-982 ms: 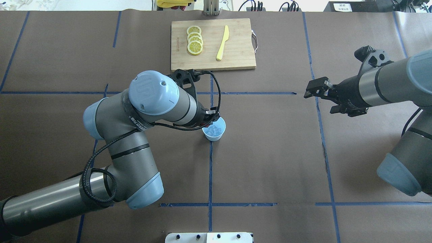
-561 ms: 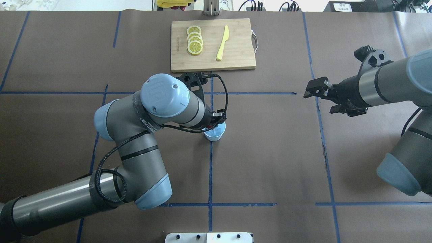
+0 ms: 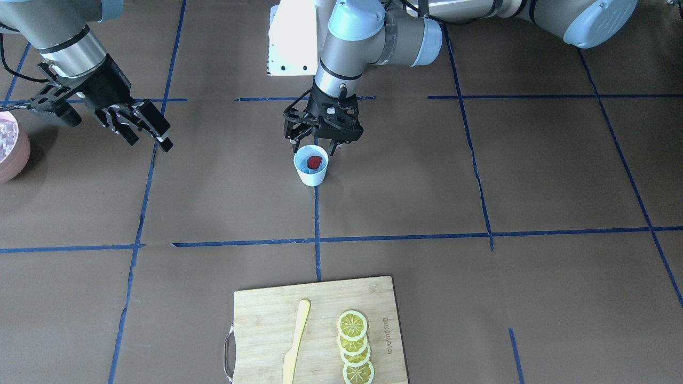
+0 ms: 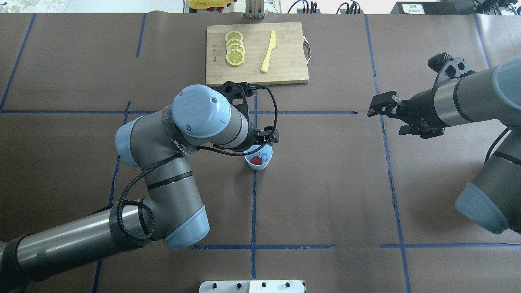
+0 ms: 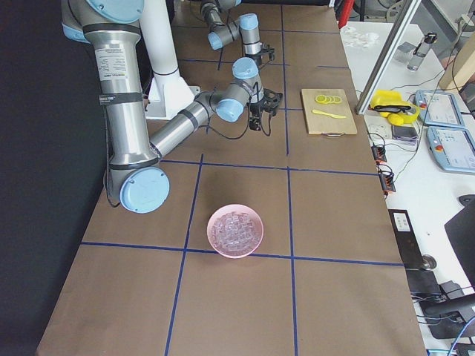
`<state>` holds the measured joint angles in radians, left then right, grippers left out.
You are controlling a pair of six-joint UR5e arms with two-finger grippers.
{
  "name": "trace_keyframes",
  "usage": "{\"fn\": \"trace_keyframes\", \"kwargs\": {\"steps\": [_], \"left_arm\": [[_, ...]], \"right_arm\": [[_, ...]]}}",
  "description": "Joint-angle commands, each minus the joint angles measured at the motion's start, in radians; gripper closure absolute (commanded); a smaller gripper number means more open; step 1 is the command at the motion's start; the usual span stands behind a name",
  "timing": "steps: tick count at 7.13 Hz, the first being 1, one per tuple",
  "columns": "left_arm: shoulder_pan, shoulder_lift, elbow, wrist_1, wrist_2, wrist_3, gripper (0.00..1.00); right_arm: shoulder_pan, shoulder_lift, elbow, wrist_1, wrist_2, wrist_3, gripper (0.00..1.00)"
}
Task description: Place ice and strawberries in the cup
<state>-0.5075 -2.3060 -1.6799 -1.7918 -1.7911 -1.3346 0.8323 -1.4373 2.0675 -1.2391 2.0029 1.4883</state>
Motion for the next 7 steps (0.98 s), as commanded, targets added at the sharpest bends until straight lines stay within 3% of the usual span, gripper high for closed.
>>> {"fn": "trace_keyframes", "kwargs": {"steps": [1, 2, 3, 4, 6, 7], "left_arm": [[-0.042, 0.211, -0.219, 0.058, -0.007, 0.155, 0.13], [-0.084, 0.268, -0.332, 0.171, -0.008, 0.302, 0.13], [-0.176, 0.354, -0.395, 0.248, -0.096, 0.433, 0.13], [-0.330, 0.467, -0.420, 0.247, -0.241, 0.624, 0.13], [-0.663, 0.700, -0.422, 0.261, -0.391, 1.165, 0.13], [-0.818, 0.735, -0.367, 0.355, -0.416, 1.395, 0.11]], "right_arm": [[0.139, -0.040, -0.027, -0.011, 0.116, -0.215, 0.00], [0.221, -0.058, -0.065, -0.011, 0.187, -0.331, 0.00], [0.303, -0.099, -0.095, -0.013, 0.236, -0.502, 0.00], [0.382, -0.126, -0.140, -0.031, 0.269, -0.683, 0.00], [0.506, -0.129, -0.214, -0.185, 0.289, -1.048, 0.00], [0.566, -0.126, -0.271, -0.239, 0.292, -1.226, 0.00]]}}
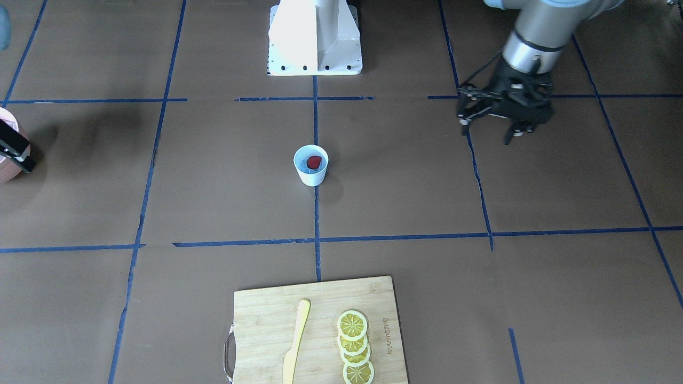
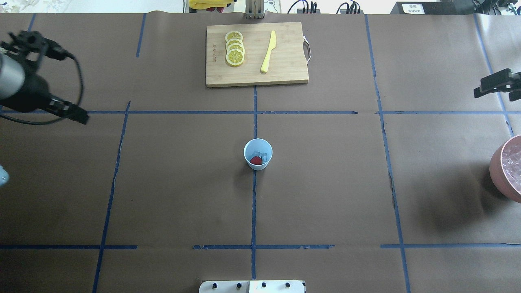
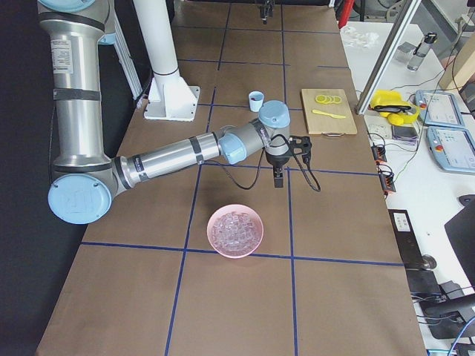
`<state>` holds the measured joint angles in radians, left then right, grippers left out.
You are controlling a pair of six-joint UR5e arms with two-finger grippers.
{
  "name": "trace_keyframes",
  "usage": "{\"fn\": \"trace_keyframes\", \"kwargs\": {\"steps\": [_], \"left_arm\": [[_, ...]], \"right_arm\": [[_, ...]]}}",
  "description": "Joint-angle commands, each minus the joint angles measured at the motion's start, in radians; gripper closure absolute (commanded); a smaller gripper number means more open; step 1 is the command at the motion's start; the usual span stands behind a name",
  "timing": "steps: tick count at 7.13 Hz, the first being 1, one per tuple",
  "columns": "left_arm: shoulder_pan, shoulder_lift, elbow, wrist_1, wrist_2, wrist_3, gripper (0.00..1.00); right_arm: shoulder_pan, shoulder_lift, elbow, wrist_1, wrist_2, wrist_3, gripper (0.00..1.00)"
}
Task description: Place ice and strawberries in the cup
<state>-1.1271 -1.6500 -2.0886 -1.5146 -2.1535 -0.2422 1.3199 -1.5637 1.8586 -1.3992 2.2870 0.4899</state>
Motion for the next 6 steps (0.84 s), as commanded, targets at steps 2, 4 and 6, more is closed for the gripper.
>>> {"fn": "trace_keyframes", "kwargs": {"steps": [2, 4, 6], "left_arm": [[-0.398, 0.033, 0.301, 0.136, -0.133, 0.585, 0.11], [-0.476, 0.006, 0.487, 0.131, -0.305, 0.676, 0.01], [-0.473, -0.043, 0.496, 0.166, -0.284, 0.592, 0.01]], "right_arm": [[0.195, 0.022, -0.267, -0.083, 0.104, -0.493, 0.00], [0.231, 0.021, -0.318, -0.087, 0.114, -0.563, 0.00], [0.211, 0.030, -0.303, -0.139, 0.089, -0.562, 0.00]]}}
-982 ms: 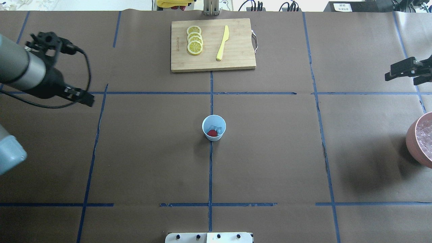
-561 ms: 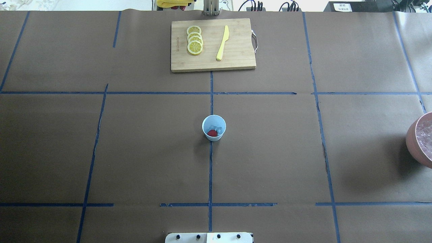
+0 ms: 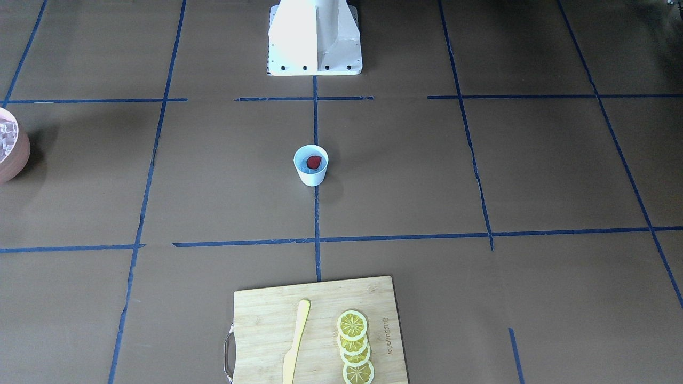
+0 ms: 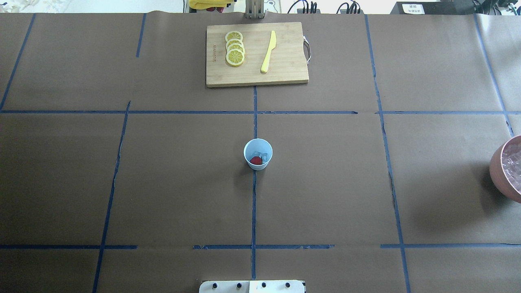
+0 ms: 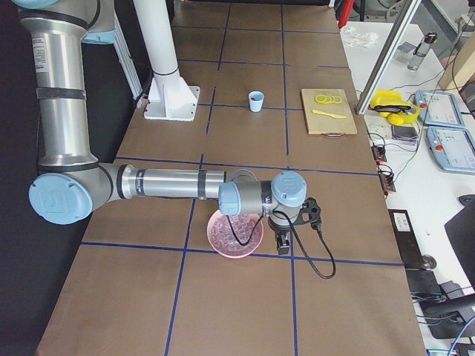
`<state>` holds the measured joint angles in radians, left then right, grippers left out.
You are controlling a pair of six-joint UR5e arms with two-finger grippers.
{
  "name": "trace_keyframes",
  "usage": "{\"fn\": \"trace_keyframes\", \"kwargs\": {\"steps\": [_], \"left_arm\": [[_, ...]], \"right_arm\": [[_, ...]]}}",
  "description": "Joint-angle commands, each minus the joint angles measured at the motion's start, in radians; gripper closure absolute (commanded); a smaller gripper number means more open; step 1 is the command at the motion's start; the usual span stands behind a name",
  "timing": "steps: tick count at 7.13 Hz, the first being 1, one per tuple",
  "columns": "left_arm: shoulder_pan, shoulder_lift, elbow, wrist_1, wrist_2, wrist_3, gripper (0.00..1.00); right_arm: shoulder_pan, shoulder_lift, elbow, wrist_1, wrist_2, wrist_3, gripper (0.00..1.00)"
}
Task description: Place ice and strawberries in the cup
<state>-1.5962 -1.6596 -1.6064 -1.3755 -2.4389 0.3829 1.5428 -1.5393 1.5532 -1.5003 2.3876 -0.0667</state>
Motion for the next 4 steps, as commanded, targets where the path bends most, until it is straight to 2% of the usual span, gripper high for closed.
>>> {"fn": "trace_keyframes", "kwargs": {"steps": [1, 4], "left_arm": [[-0.010, -0.034, -0.001, 0.080, 0.003, -0.033, 0.01], [-0.007, -0.005, -0.007, 0.096, 0.006, -0.038, 0.00]], "right_arm": [[-0.016, 0.024, 0.002, -0.085, -0.013, -0.007, 0.00], [-0.026, 0.016, -0.004, -0.089, -0.011, -0.007, 0.00]]}}
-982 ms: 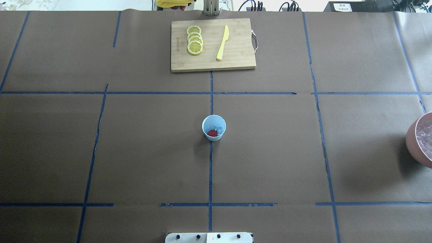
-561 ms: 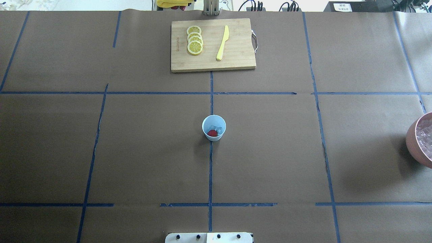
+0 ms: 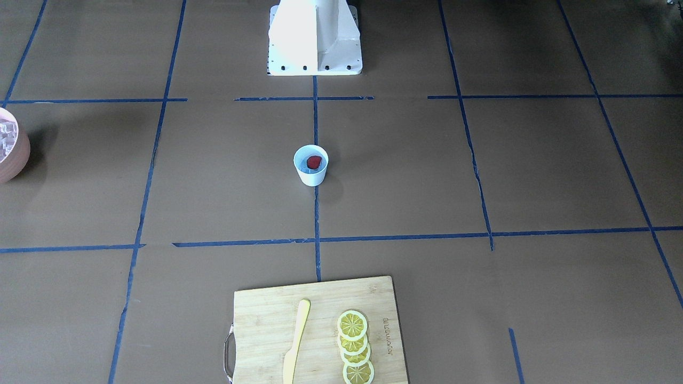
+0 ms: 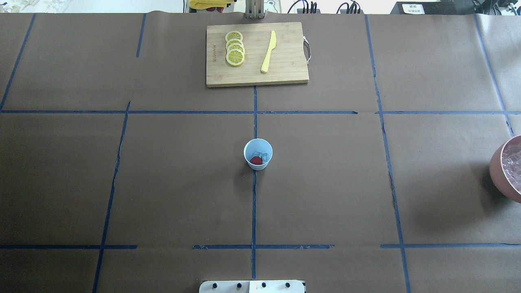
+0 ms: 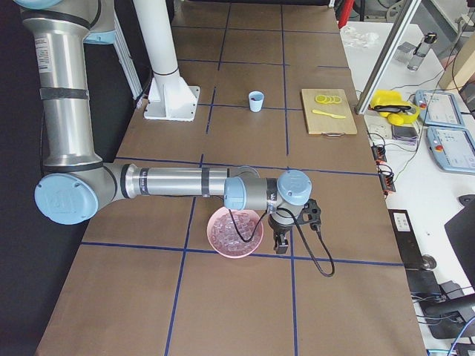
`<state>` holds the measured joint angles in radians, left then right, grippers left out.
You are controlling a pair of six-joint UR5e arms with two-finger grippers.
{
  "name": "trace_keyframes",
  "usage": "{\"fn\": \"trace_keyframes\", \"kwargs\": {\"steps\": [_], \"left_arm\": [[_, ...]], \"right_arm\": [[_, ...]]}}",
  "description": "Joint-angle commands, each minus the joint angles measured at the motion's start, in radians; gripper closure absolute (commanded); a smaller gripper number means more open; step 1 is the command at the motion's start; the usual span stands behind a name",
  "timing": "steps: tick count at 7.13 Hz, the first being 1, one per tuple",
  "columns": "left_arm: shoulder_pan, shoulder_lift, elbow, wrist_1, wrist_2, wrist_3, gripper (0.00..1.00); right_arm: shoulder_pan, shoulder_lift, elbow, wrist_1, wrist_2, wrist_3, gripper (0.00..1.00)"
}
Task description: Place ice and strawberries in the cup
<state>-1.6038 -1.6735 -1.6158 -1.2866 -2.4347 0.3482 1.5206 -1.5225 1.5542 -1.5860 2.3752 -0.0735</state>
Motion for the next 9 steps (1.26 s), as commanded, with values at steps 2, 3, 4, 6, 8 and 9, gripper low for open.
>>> {"fn": "trace_keyframes", "kwargs": {"steps": [2, 3, 4, 6, 8, 9], "left_arm": [[0.001, 0.033, -0.035, 0.009, 0.137, -0.100, 0.00], [0.002, 0.038, -0.030, 0.000, 0.147, -0.098, 0.00], [0.004, 0.038, -0.024, 0.000, 0.148, -0.100, 0.00], [0.005, 0.075, -0.030, 0.000, 0.144, -0.101, 0.00], [0.005, 0.086, -0.036, -0.034, 0.146, -0.106, 0.00], [0.005, 0.090, -0.035, -0.052, 0.128, -0.107, 0.00]], "right_arm": [[-0.005, -0.008, 0.000, 0.006, -0.002, -0.011, 0.00], [-0.005, -0.005, 0.000, 0.007, -0.002, -0.035, 0.00], [-0.004, -0.008, 0.001, 0.012, -0.002, -0.037, 0.00], [-0.005, -0.010, 0.000, 0.014, -0.004, -0.031, 0.00], [-0.005, -0.010, 0.000, 0.014, -0.001, -0.023, 0.00], [-0.005, -0.008, 0.000, 0.014, -0.001, -0.023, 0.00]]}}
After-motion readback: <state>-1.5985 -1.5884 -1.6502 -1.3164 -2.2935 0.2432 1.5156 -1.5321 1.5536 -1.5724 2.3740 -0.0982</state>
